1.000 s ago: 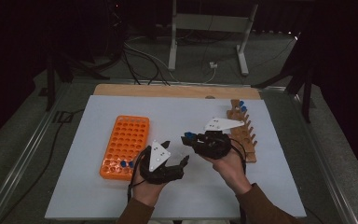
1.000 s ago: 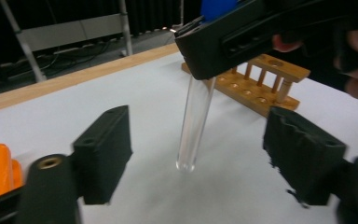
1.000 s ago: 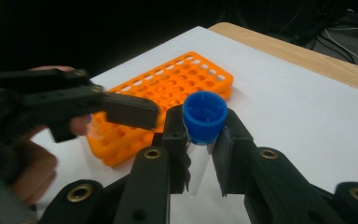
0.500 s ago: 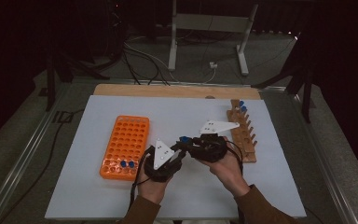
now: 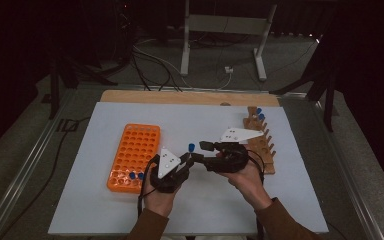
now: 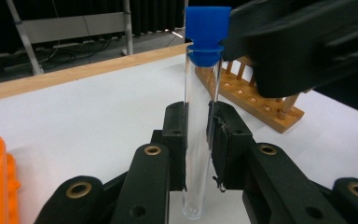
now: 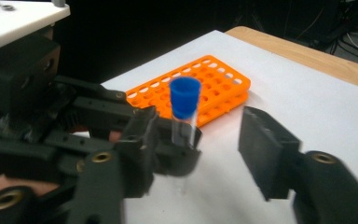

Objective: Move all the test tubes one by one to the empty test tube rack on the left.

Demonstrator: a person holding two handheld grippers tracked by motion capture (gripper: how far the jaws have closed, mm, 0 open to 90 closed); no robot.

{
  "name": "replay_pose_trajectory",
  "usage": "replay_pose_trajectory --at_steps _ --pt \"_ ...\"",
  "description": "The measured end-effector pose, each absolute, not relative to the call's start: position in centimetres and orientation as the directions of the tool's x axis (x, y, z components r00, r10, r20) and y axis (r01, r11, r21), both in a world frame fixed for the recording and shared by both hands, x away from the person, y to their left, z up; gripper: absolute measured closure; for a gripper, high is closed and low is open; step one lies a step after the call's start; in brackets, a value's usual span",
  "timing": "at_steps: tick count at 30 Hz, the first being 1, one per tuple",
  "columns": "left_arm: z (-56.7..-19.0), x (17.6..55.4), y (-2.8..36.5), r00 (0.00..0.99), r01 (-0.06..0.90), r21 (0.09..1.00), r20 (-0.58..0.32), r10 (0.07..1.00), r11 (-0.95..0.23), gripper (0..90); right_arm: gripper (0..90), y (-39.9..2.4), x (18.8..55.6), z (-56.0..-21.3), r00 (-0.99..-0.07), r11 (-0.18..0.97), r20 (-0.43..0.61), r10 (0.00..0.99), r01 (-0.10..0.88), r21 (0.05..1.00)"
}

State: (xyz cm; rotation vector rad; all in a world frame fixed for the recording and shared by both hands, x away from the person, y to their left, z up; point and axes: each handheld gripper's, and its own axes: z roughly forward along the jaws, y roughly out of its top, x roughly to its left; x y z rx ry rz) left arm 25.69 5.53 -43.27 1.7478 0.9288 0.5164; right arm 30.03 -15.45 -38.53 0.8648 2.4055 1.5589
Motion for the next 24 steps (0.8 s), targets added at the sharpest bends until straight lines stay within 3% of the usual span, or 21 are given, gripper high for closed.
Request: replay_pose_trajectory --at_steps 4,9,13,24 --pt "-43.0 25.7 6.3 0.604 0.347 0.928 -0.109 0.79 -0.137 78.0 34.3 -16.2 30.0 -38.7 -0.825 0.288 0.176 0.537 0.375 0.881" --pt "-42.6 25.6 7.4 0.597 0.341 0.933 -0.123 0.793 -0.113 78.0 16.2 -16.9 29.8 -39.2 -0.819 0.305 0.127 0.559 0.345 0.887" --pt "-42.2 25.6 8.4 0.578 0.336 0.938 -0.132 0.806 -0.087 78.0 8.5 -17.7 30.0 -39.9 -0.799 0.301 0.11 0.591 0.344 0.889" --pt "-40.8 25.6 11.3 0.546 0.314 0.949 -0.148 0.824 -0.038 77.9 0.0 -20.7 30.0 -41.4 -0.767 0.27 0.119 0.631 0.361 0.892"
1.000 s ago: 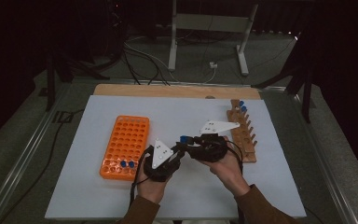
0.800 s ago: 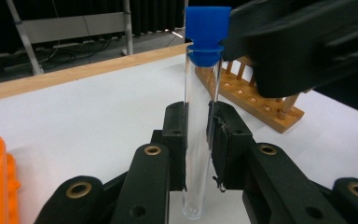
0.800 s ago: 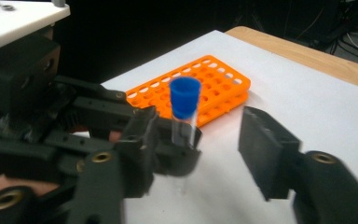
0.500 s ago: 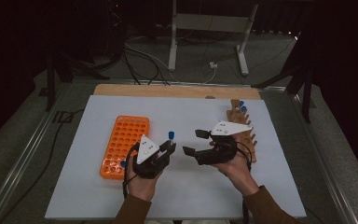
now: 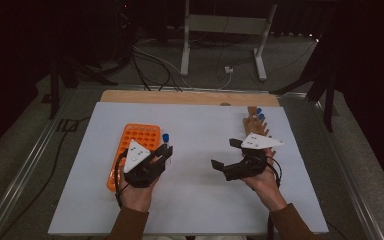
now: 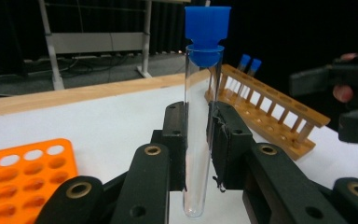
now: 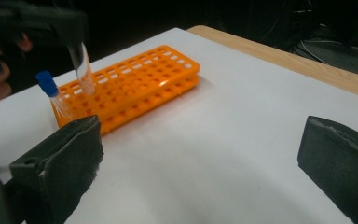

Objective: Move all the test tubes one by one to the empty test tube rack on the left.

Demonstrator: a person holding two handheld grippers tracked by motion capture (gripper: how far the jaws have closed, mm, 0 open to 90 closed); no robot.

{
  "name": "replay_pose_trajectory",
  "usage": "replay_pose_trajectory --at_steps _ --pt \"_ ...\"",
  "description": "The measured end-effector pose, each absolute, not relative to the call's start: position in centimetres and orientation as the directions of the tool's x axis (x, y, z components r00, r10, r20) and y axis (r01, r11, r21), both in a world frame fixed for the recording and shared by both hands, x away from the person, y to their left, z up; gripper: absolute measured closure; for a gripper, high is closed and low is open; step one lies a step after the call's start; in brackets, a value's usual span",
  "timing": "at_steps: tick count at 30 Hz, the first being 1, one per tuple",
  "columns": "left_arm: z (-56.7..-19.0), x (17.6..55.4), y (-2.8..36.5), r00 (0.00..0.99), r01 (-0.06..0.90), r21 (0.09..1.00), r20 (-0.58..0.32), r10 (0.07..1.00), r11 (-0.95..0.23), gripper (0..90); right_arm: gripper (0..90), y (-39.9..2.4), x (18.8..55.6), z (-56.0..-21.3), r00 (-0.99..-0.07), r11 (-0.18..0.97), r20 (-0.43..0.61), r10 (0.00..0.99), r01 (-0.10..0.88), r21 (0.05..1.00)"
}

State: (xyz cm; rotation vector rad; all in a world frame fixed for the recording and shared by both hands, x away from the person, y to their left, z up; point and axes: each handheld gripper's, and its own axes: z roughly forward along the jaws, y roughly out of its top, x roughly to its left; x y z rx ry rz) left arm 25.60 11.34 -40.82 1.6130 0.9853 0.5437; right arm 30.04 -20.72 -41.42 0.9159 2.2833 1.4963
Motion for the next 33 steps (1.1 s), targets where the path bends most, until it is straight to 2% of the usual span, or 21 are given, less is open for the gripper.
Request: replay_pose_trajectory --at_steps 16,23,33 --pt "-40.5 25.3 16.5 0.516 0.269 0.962 -0.103 0.851 -0.047 77.7 0.0 -24.1 29.4 -43.0 -0.728 0.243 0.127 0.674 0.38 0.892" --pt "-41.2 24.8 18.1 0.541 0.243 0.967 -0.069 0.838 -0.078 77.4 0.0 -24.9 29.4 -43.1 -0.713 0.237 0.13 0.689 0.391 0.889" --pt "-42.6 24.4 19.9 0.521 0.258 0.963 -0.074 0.85 -0.075 77.6 0.0 -24.9 29.4 -43.1 -0.716 0.237 0.129 0.686 0.388 0.891"
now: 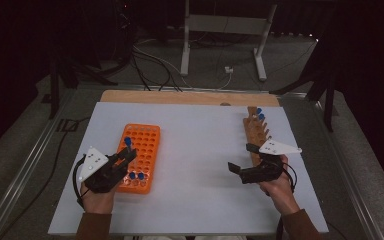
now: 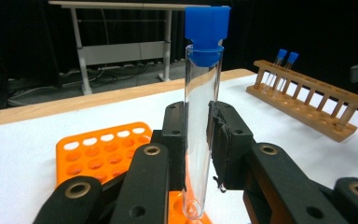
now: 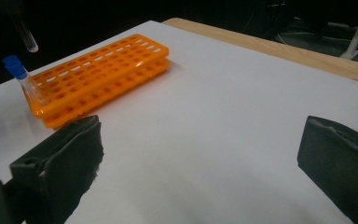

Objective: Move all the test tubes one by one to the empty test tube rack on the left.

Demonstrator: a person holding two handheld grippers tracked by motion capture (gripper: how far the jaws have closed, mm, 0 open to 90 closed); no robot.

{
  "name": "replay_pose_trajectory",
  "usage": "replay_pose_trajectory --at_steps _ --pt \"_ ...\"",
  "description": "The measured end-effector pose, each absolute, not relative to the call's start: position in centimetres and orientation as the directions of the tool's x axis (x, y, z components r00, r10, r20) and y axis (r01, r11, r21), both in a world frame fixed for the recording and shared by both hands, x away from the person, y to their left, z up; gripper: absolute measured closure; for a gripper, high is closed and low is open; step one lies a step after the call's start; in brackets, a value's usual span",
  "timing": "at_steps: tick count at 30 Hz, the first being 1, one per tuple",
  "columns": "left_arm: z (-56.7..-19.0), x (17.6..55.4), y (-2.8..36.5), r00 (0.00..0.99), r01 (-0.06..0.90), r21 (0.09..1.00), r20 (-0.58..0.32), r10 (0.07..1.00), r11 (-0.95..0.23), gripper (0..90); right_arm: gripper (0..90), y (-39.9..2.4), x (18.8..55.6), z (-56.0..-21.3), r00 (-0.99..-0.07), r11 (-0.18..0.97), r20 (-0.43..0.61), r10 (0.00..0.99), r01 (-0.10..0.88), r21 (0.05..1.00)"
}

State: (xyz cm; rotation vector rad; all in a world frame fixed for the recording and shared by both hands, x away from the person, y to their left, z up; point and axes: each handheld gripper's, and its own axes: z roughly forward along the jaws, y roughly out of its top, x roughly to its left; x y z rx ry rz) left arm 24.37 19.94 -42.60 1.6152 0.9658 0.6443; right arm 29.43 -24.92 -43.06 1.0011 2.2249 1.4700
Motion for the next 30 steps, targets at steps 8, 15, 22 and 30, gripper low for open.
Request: replay_pose_trajectory --at_steps 8,15,22,30 --pt "-44.1 23.9 21.1 0.509 0.287 0.955 -0.091 0.856 -0.069 77.5 0.1 -25.1 29.3 -43.1 -0.711 0.245 0.117 0.693 0.384 0.89" --pt "-45.5 23.5 21.7 0.514 0.319 0.944 -0.095 0.853 -0.088 77.5 0.1 -25.3 29.2 -43.2 -0.714 0.246 0.118 0.69 0.386 0.889" --pt "-46.5 23.0 22.1 0.517 0.347 0.933 -0.106 0.849 -0.095 77.6 0.0 -25.5 29.2 -43.3 -0.713 0.246 0.117 0.692 0.385 0.89" --pt "-47.3 22.5 22.2 0.527 0.376 0.917 -0.095 0.844 -0.132 77.6 0.1 -25.6 29.1 -43.3 -0.711 0.243 0.119 0.693 0.386 0.89"
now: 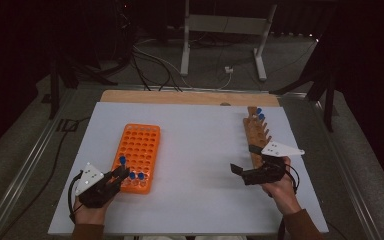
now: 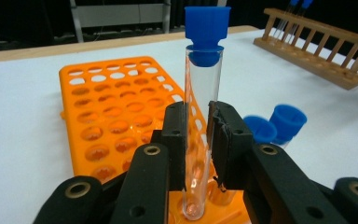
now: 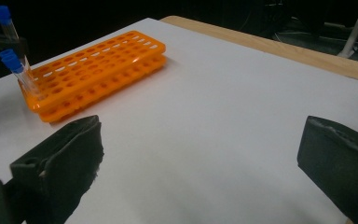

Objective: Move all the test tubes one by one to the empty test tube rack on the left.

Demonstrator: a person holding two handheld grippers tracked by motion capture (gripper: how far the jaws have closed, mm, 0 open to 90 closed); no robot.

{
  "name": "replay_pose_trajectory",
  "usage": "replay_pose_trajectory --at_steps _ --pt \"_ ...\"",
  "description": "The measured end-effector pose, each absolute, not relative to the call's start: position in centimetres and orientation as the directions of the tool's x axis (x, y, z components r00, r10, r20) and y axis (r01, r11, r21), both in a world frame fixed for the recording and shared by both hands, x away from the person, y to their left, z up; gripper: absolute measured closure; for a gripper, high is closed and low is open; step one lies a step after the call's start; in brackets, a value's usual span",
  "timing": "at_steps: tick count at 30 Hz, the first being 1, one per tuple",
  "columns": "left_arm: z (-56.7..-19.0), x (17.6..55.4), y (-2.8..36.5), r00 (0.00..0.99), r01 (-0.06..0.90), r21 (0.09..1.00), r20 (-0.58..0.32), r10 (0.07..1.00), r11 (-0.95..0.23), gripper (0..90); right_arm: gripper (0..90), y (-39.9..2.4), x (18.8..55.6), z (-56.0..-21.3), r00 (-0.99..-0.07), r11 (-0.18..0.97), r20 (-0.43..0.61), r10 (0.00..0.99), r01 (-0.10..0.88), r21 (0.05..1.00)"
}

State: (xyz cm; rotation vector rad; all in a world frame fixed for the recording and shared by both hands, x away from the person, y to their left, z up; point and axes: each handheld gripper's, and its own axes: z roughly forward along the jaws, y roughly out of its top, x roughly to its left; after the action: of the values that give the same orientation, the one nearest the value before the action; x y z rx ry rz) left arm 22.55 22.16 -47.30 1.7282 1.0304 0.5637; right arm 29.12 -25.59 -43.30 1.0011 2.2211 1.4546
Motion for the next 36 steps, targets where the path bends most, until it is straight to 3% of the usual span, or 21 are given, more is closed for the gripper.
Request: replay_pose_trajectory --at_steps 21,33,36 --pt "-48.9 22.4 20.8 0.551 0.467 0.811 0.046 0.834 -0.353 78.7 0.1 -25.7 29.2 -43.6 -0.714 0.251 0.119 0.69 0.39 0.886" --pt "-48.9 22.4 21.1 0.547 0.475 0.815 0.022 0.837 -0.332 77.4 0.1 -25.7 29.2 -43.7 -0.713 0.248 0.123 0.69 0.393 0.885" --pt "-48.9 22.4 21.2 0.548 0.477 0.818 0.009 0.836 -0.321 72.0 0.1 -25.8 29.3 -43.7 -0.712 0.247 0.125 0.691 0.395 0.885"
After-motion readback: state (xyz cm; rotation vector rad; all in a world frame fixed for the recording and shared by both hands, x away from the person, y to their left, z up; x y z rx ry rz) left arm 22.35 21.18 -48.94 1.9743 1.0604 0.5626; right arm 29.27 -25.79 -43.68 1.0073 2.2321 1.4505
